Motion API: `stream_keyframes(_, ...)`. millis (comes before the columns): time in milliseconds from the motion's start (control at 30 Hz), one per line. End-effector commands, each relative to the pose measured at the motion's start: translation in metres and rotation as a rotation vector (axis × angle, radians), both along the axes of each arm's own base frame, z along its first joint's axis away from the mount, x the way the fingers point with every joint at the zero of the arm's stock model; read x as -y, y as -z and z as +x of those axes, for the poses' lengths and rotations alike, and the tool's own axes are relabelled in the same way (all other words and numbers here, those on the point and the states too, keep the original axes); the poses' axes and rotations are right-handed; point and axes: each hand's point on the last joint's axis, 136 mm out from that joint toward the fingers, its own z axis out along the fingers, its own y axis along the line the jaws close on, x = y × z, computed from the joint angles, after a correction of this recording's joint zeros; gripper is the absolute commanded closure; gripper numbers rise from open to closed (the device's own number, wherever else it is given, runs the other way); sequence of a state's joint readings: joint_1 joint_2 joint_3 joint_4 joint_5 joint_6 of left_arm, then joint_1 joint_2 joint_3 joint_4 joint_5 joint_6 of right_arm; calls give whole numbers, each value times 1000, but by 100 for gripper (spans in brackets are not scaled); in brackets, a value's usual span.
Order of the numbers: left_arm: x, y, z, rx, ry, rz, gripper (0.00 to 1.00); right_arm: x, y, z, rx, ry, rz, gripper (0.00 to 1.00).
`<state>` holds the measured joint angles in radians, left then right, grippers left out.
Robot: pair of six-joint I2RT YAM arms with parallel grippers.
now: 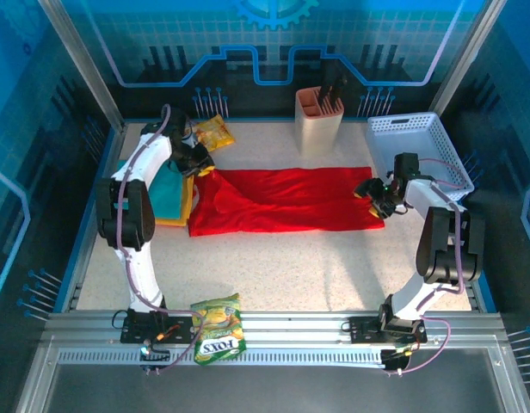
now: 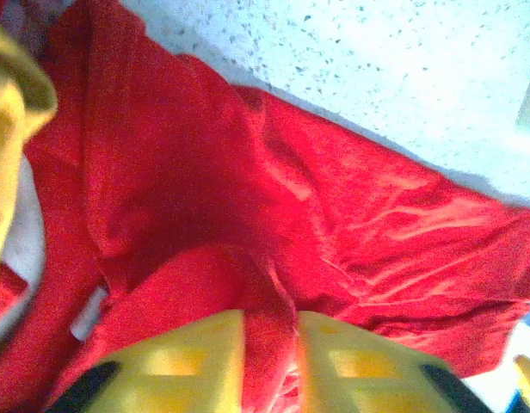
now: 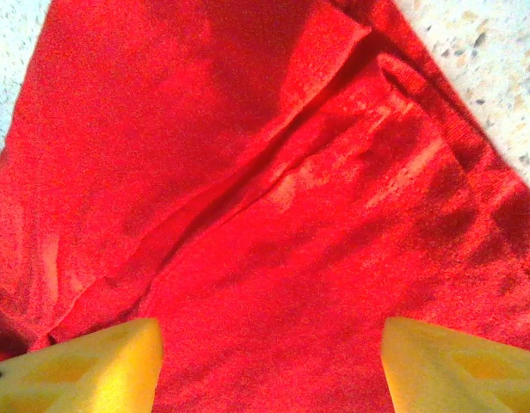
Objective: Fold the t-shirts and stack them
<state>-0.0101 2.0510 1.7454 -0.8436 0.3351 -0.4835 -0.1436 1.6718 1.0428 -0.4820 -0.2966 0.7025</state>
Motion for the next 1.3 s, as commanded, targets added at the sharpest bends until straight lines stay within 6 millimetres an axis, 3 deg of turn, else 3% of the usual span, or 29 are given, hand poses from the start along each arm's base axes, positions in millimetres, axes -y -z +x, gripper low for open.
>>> stream_keyframes(0, -11, 12, 3, -35, -9, 41, 55, -11, -5, -5, 27, -43, 11, 32)
stream_keyframes(67, -13, 9, 4, -28, -10, 57, 48, -13, -5, -7, 38, -42, 14, 32)
stream_keyframes(233, -6, -11, -12, 11, -14, 35, 46, -14, -4, -16, 39, -54, 5, 32)
stream_keyframes(467, 15, -1, -78, -10, -40, -35, 46, -20, 1, -23, 39, -56, 23, 32)
stream_keyframes(667, 31, 12, -112, -12, -81, -100, 58, -23, 0, -23, 43, -61, 22, 32)
stream_keyframes(900, 31, 41, -121, -69, -91, -89, 60, -25, 2, -25, 37, -64, 22, 32)
stream_keyframes(1267, 34, 63, -106, -89, -111, -103, 64, -23, -1, -24, 37, -68, 13, 33)
